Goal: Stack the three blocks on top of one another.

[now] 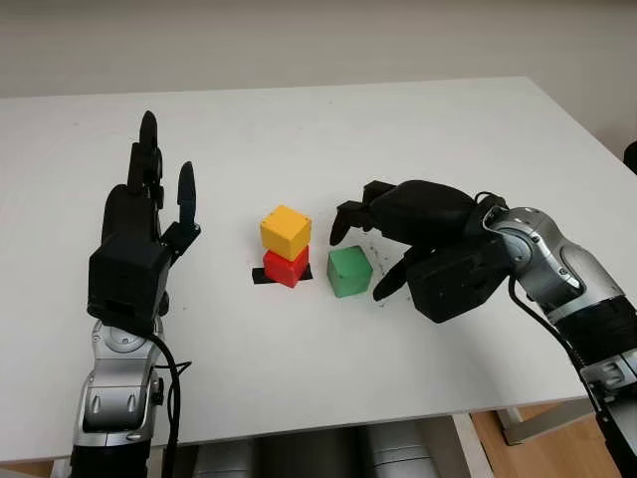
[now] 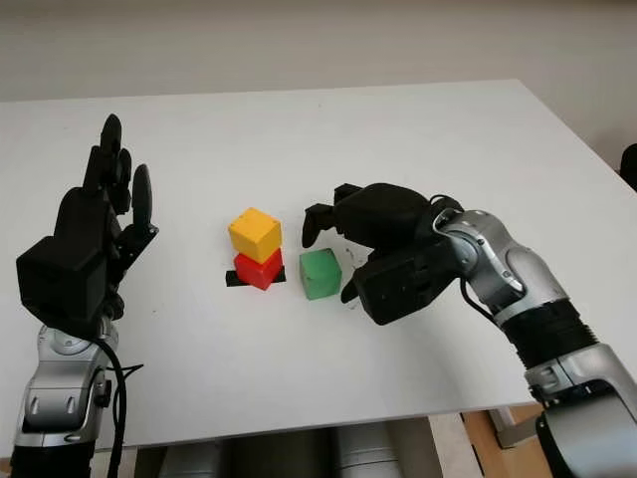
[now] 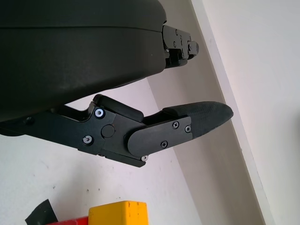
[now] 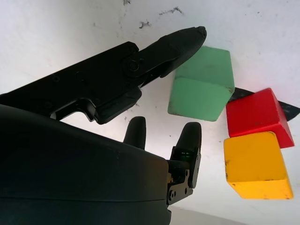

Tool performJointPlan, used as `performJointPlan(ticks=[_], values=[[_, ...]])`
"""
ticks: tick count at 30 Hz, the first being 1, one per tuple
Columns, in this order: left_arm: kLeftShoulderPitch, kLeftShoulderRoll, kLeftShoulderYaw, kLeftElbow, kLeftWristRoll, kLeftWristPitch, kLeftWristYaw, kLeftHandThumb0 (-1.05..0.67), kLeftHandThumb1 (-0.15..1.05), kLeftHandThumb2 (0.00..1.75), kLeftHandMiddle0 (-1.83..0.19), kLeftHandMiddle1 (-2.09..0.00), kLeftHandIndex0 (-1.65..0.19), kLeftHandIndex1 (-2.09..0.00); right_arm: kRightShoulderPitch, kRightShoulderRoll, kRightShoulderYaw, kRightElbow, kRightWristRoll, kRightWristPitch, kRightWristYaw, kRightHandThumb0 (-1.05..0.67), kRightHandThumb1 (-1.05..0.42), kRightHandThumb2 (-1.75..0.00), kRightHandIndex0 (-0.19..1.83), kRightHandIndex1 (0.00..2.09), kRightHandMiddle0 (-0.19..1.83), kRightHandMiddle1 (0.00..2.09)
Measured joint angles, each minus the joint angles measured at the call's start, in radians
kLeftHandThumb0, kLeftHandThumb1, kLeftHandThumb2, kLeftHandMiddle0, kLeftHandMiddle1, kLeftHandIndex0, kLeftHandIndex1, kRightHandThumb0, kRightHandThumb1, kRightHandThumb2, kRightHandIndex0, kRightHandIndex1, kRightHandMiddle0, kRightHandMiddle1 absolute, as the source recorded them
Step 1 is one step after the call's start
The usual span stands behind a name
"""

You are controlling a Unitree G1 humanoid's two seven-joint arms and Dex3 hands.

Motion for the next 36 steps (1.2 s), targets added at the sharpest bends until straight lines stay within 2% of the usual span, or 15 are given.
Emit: performJointPlan(ticks=[3, 10, 15, 22, 36], values=[[0.0, 0.0, 0.0, 0.0, 0.0, 0.0, 0.0, -0.71, 1.05, 0.67, -0.03, -0.05, -0.01, -0.05, 0.0, 0.005, 0.005, 0.016, -0.012, -0.002, -0.023, -0.71, -0.87, -0.05, -0.05, 2.08, 0.16, 1.16], [0.0, 0.0, 0.0, -0.001, 0.001, 0.001, 0.0, -0.7, 1.05, 0.67, -0.03, -0.06, -0.01, -0.06, 0.001, 0.018, 0.006, 0.036, -0.009, -0.008, -0.034, -0.61, -0.88, -0.06, 0.15, 1.63, 0.18, 1.23], [0.0, 0.0, 0.0, -0.001, 0.003, 0.002, 0.001, -0.7, 1.05, 0.67, -0.03, -0.06, -0.01, -0.06, 0.005, 0.019, 0.007, 0.04, -0.008, -0.011, -0.034, -0.58, -0.89, -0.05, 0.2, 1.54, 0.2, 1.24], [0.0, 0.0, 0.0, -0.001, 0.004, 0.001, 0.004, -0.7, 1.05, 0.67, -0.03, -0.06, -0.02, -0.06, 0.014, 0.019, 0.018, 0.04, -0.009, -0.027, -0.04, -0.57, -0.88, -0.05, 0.28, 1.61, 0.29, 1.21], [0.002, -0.001, 0.0, -0.001, 0.004, 0.001, 0.006, -0.71, 1.05, 0.66, -0.04, -0.06, -0.03, -0.07, 0.035, 0.02, 0.026, 0.057, -0.01, -0.077, -0.079, -0.44, -0.92, -0.06, 0.31, 2.03, 0.36, 1.37]])
